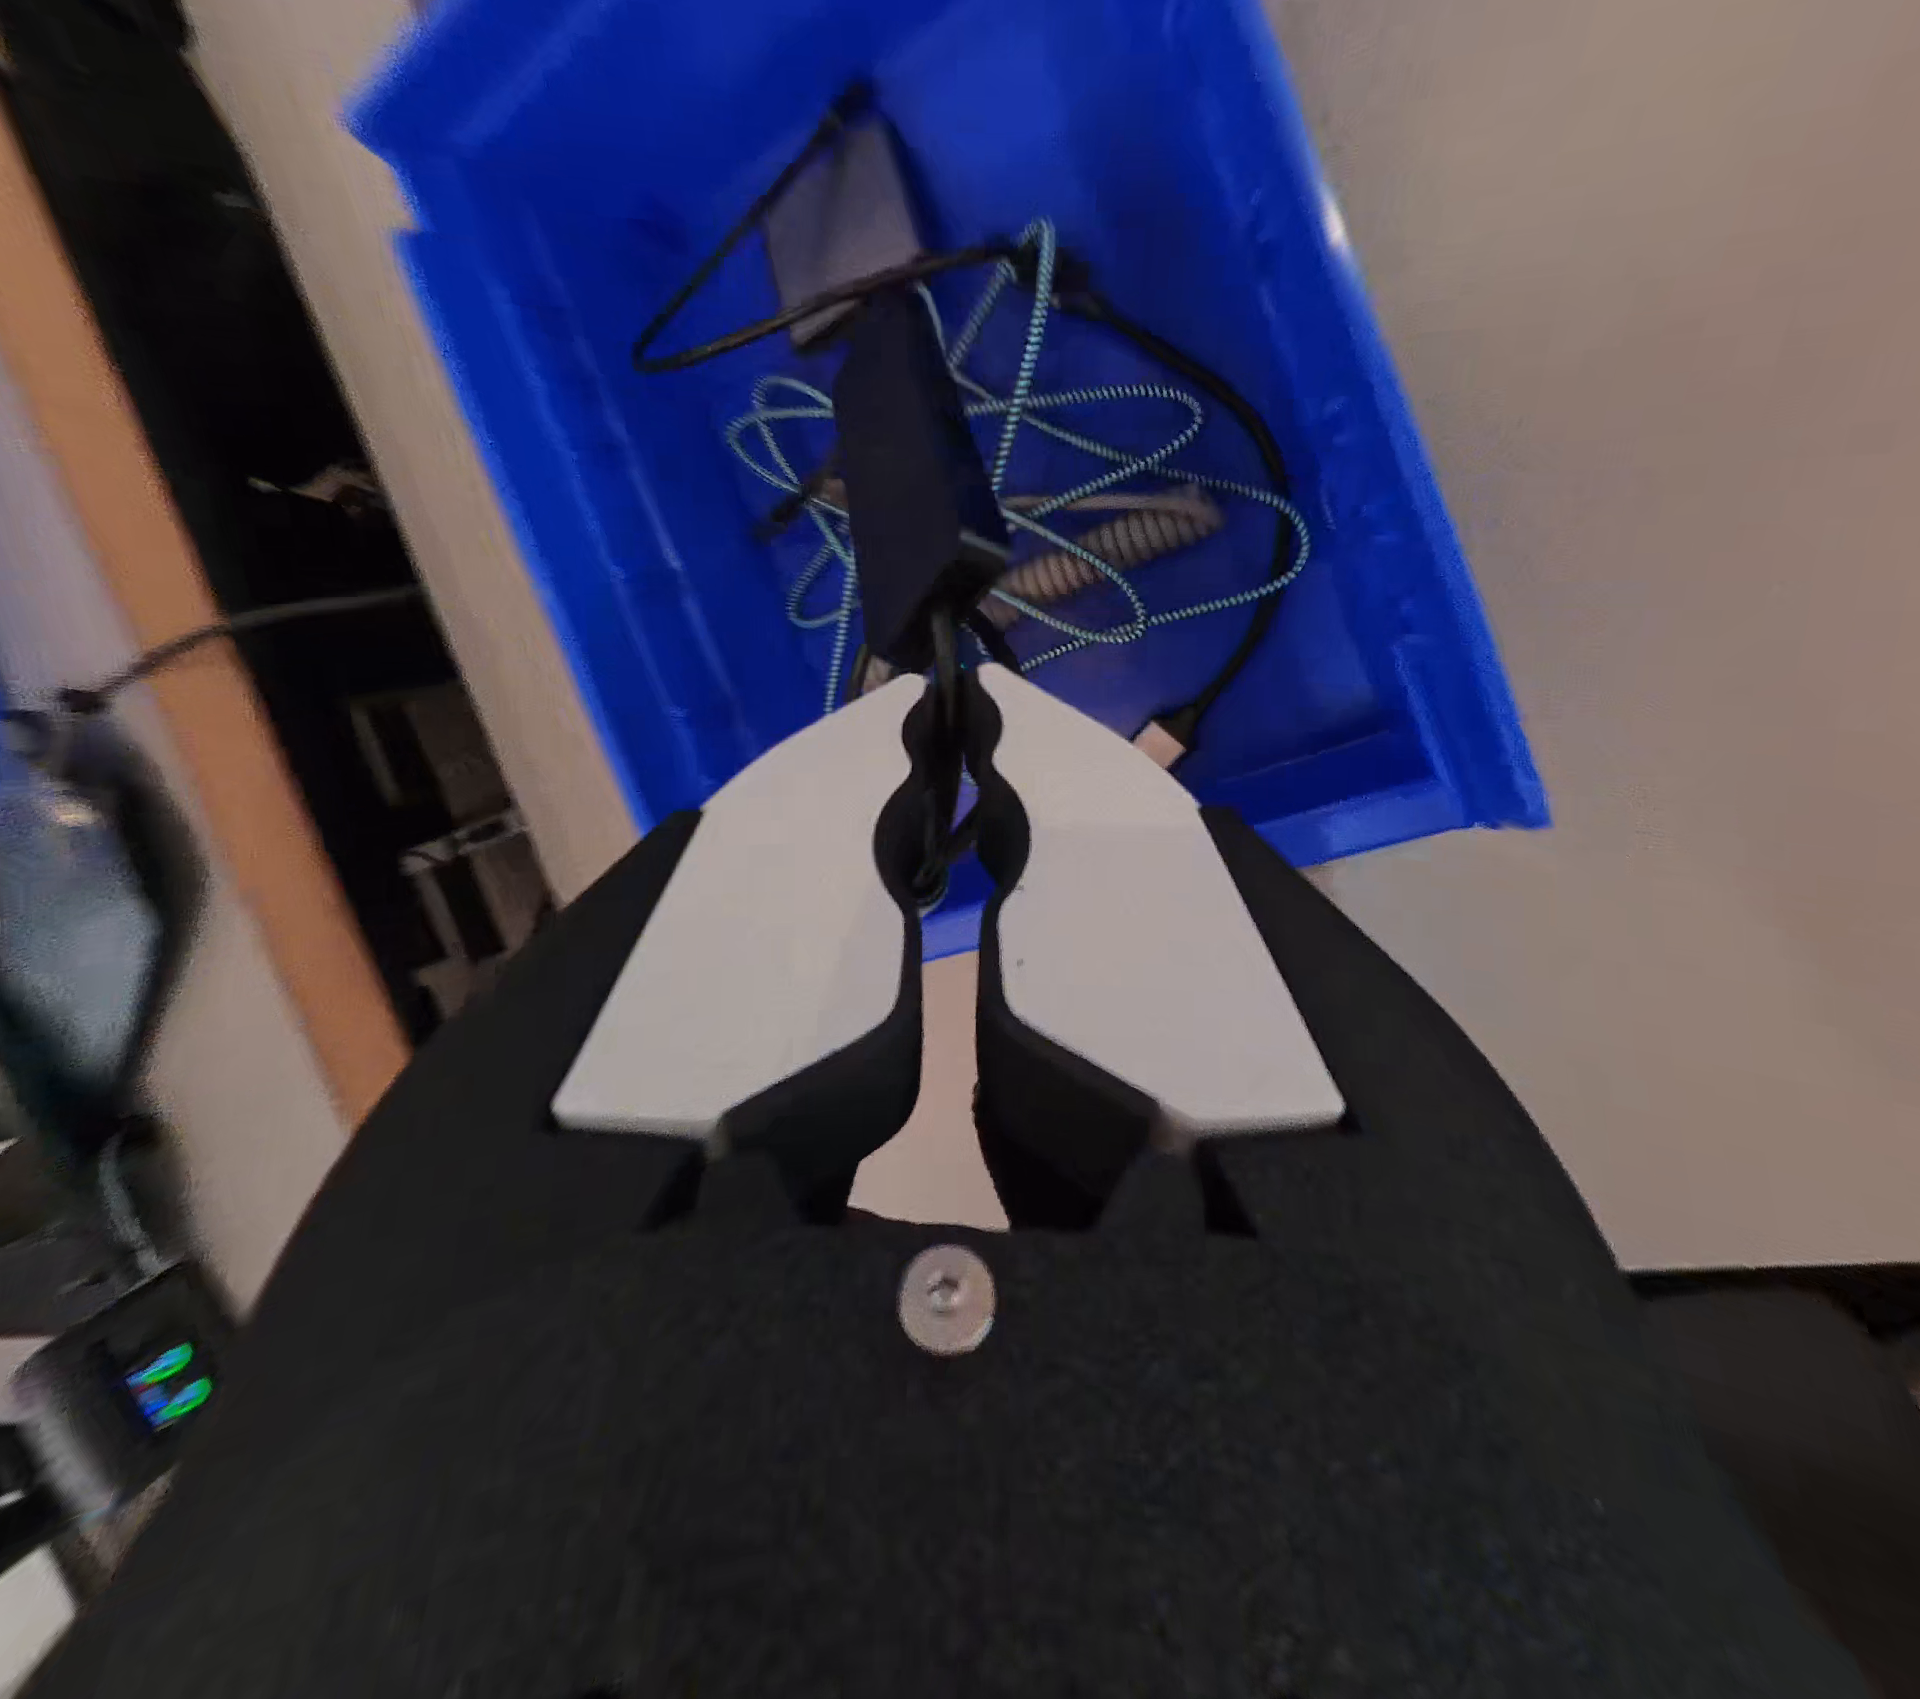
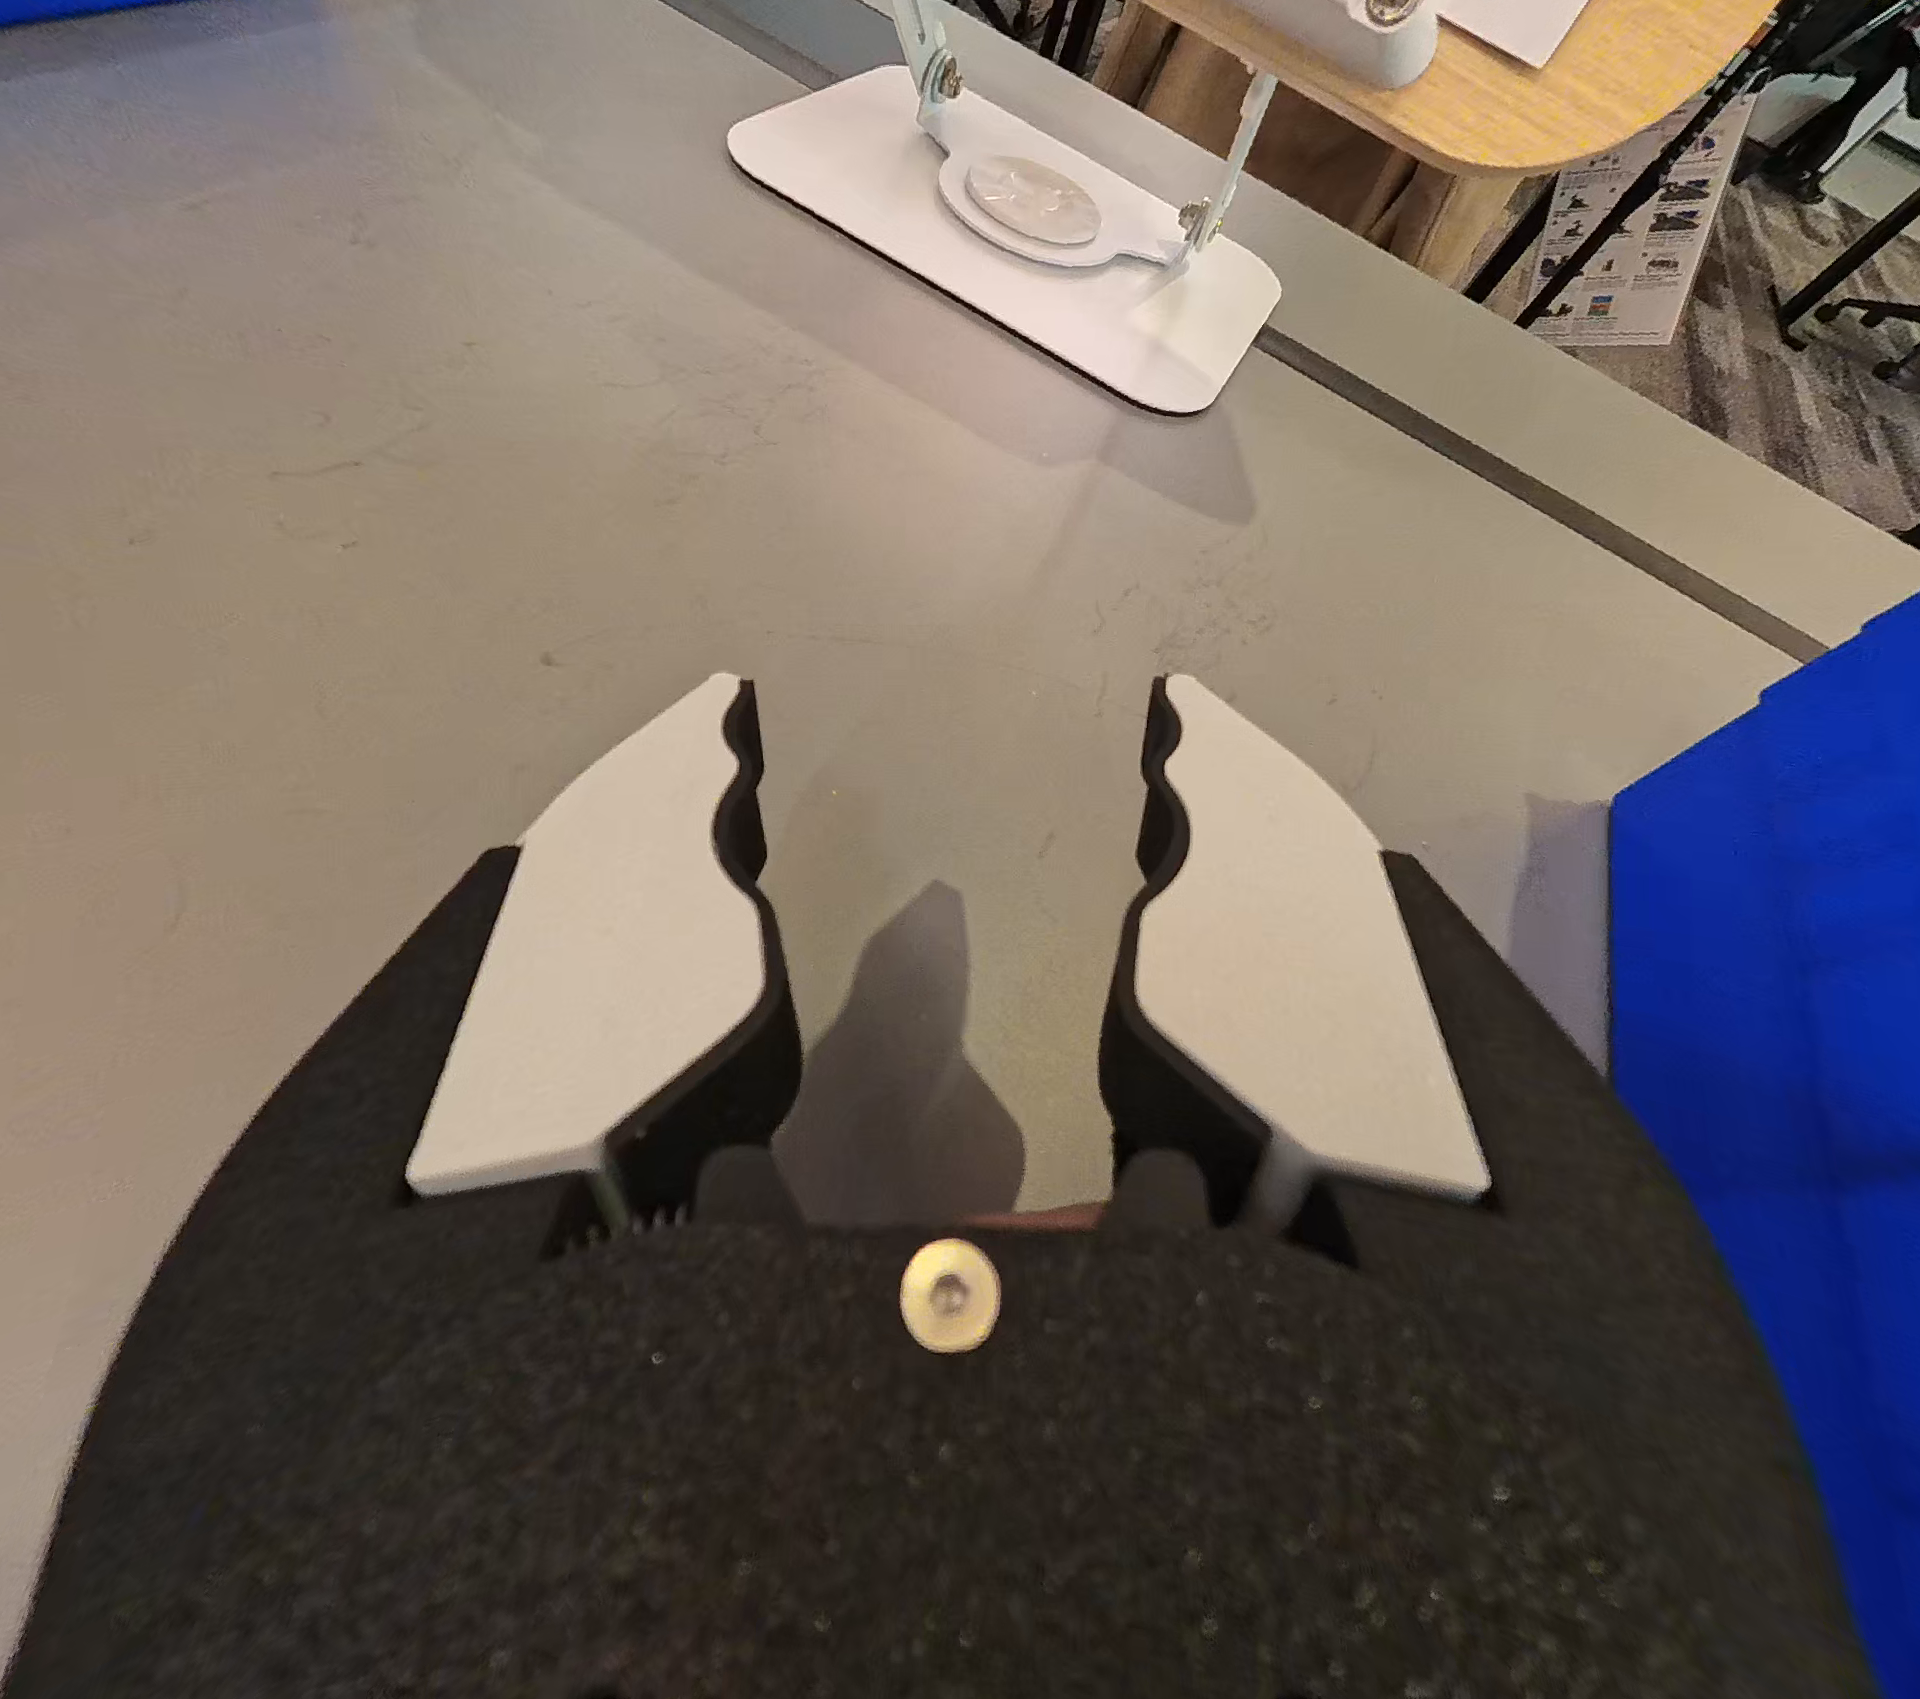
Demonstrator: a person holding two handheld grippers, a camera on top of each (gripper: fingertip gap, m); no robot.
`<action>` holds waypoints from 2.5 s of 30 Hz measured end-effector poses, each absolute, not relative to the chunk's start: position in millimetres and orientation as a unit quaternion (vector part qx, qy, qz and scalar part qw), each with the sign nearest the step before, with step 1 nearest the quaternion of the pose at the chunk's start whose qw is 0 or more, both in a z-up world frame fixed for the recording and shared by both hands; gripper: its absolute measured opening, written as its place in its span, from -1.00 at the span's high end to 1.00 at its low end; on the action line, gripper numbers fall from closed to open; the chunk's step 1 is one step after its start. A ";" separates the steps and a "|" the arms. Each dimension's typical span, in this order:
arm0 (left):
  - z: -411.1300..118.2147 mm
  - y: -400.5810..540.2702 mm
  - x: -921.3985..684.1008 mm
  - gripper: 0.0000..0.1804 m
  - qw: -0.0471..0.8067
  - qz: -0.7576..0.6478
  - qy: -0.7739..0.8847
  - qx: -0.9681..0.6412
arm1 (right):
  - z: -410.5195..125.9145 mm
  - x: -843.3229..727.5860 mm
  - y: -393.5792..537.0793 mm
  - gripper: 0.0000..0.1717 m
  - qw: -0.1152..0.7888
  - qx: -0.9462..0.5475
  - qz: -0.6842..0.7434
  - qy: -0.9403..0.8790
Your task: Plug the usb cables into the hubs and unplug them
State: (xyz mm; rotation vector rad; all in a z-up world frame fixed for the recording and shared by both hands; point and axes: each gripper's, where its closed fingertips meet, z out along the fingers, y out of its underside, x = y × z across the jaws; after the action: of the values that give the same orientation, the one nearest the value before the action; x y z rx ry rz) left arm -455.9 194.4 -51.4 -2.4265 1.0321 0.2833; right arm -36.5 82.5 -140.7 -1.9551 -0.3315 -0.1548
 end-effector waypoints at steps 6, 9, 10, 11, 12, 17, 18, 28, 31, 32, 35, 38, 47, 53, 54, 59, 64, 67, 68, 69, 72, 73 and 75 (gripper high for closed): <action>57.0 199.8 -440.8 0.96 0.321 0.138 0.389 -0.852 | -140.7 -35.3 82.5 0.18 0.545 -0.825 -0.062 -0.136; 104.7 202.8 -428.6 0.96 0.356 0.148 0.392 -0.836 | -140.6 -34.8 82.4 0.19 0.545 -0.825 -0.062 -0.135; 117.5 202.4 -421.9 0.96 0.366 0.146 0.396 -0.830 | -140.5 -34.6 82.3 0.19 0.545 -0.825 -0.063 -0.135; 126.9 200.5 -411.9 0.96 0.373 0.137 0.403 -0.824 | -140.6 -34.3 82.2 0.19 0.545 -0.825 -0.064 -0.136; 132.8 197.4 -399.2 0.96 0.378 0.124 0.412 -0.820 | -140.5 -34.3 82.2 0.19 0.545 -0.825 -0.064 -0.136; 116.4 175.0 -308.4 0.96 0.384 0.053 0.475 -0.790 | -138.7 -35.0 82.3 0.19 0.549 -0.822 -0.065 -0.136; 104.3 170.1 -287.2 0.96 0.383 0.037 0.484 -0.786 | -137.6 -34.7 82.2 0.19 0.551 -0.821 -0.065 -0.135; -94.1 131.1 -132.7 0.96 0.317 -0.020 0.545 -0.776 | -122.5 -24.8 78.9 0.20 0.581 -0.808 -0.033 -0.096; -125.7 118.3 -116.3 0.96 0.299 -0.041 0.549 -0.779 | -122.0 -23.9 78.2 0.21 0.582 -0.807 -0.037 -0.098; -132.8 115.0 -113.7 0.96 0.296 -0.047 0.550 -0.780 | -122.2 -23.7 78.2 0.21 0.581 -0.807 -0.037 -0.098; -147.4 108.0 -111.9 0.96 0.291 -0.050 0.551 -0.780 | -122.5 -24.6 78.6 0.21 0.581 -0.808 -0.032 -0.097; -160.1 97.3 -112.0 0.95 0.280 -0.066 0.558 -0.778 | -124.2 -25.8 79.6 0.21 0.577 -0.810 -0.031 -0.100; -111.2 68.8 -153.7 0.54 0.329 -0.175 0.517 -0.771 | -129.5 -27.2 79.5 0.21 0.568 -0.816 -0.026 -0.105; -2.9 79.2 -305.0 0.51 0.458 -0.157 0.428 -0.763 | -133.0 -30.4 81.0 0.21 0.562 -0.819 -0.029 -0.115; 5.6 81.9 -331.9 0.48 0.468 -0.147 0.410 -0.769 | -133.9 -30.9 81.4 0.20 0.560 -0.820 -0.031 -0.117; -16.0 96.9 -420.8 0.46 0.450 -0.071 0.376 -0.807 | -135.2 -32.4 83.1 0.21 0.557 -0.820 -0.037 -0.125; -80.1 125.1 -432.2 0.49 0.335 -0.013 0.529 -0.780 | -135.5 -36.8 84.4 0.21 0.555 -0.820 -0.038 -0.136; -107.9 156.2 -424.9 0.50 0.281 -0.013 0.598 -0.750 | -136.5 -40.8 84.4 0.22 0.553 -0.819 -0.038 -0.146; -113.5 162.9 -418.2 0.53 0.266 -0.033 0.618 -0.739 | -136.5 -41.7 84.4 0.22 0.553 -0.819 -0.039 -0.149; -117.5 171.0 -412.4 0.57 0.255 -0.048 0.633 -0.729 | -136.7 -42.3 84.5 0.23 0.552 -0.819 -0.041 -0.152; -133.0 187.2 -401.1 0.70 0.221 -0.072 0.678 -0.698 | -138.5 -41.6 84.9 0.23 0.549 -0.820 -0.048 -0.155; -140.4 192.1 -401.3 0.70 0.203 -0.068 0.687 -0.695 | -138.8 -40.8 85.0 0.23 0.549 -0.820 -0.050 -0.155; -155.1 200.2 -405.4 0.70 0.166 -0.054 0.699 -0.694 | -138.6 -39.8 85.4 0.23 0.550 -0.820 -0.050 -0.153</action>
State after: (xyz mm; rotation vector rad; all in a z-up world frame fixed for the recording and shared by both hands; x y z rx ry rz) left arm -405.4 200.2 -155.1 -1.9758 1.9905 -0.1529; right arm -39.8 85.4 -138.6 -1.9408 -0.3624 -0.1178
